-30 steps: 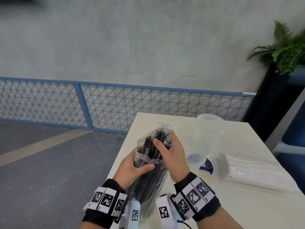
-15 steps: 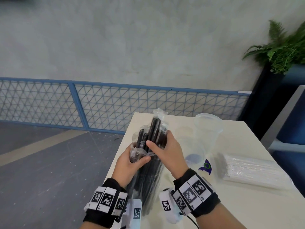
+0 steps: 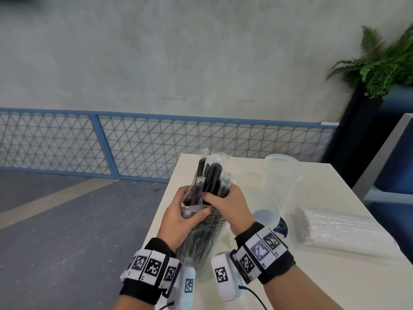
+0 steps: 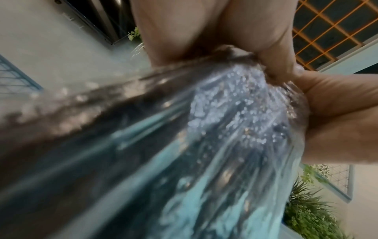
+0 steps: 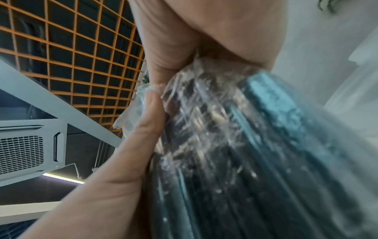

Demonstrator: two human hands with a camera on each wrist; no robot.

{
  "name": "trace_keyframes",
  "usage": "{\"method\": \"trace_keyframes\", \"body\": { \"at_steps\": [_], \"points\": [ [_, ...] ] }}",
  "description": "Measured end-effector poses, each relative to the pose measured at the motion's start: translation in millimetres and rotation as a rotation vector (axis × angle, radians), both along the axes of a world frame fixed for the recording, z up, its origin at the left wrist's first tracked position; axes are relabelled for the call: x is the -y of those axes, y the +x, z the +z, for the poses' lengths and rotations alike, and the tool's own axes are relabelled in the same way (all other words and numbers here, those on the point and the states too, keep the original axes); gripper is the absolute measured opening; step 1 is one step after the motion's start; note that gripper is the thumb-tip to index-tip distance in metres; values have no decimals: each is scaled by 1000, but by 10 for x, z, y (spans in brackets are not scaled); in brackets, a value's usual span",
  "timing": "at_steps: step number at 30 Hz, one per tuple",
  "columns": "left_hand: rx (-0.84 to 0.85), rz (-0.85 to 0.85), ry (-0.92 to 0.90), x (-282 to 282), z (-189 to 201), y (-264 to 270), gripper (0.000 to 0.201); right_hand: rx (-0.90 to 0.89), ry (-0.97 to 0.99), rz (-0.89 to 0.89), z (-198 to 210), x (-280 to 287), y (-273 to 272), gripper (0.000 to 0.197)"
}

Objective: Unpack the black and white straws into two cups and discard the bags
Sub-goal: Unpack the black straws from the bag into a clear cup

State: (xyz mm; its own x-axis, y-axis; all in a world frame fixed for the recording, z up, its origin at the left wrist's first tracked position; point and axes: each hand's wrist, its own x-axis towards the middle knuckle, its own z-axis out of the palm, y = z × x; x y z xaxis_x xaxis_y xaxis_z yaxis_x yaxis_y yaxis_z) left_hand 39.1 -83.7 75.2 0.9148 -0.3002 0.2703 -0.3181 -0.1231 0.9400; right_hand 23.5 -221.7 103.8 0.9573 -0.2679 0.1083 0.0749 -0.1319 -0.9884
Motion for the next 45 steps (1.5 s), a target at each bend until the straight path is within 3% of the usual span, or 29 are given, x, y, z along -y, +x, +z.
{"method": "trace_keyframes", "body": {
  "at_steps": [5,14,18,26,36,42,45],
  "points": [
    [-13,69,-19,20,25,2,37,16,45,-65,-33,-40,47,18],
    [-56,104,-2,47,-14,81,40,70,73,-118,117,-60,128,18],
    [-41,93,40,59,5,76,38,116,98,-147,197,-37,121,8],
    [-12,59,137,29,31,123,25,111,241,-149,181,25,166,20],
    [-65,82,157,34,-26,153,34,209,337,-228,387,177,312,20],
    [-55,107,113,49,-7,151,29,69,274,72,164,168,202,22],
    [-75,35,146,72,-7,122,49,42,248,-34,-11,97,162,18]
  ]
}}
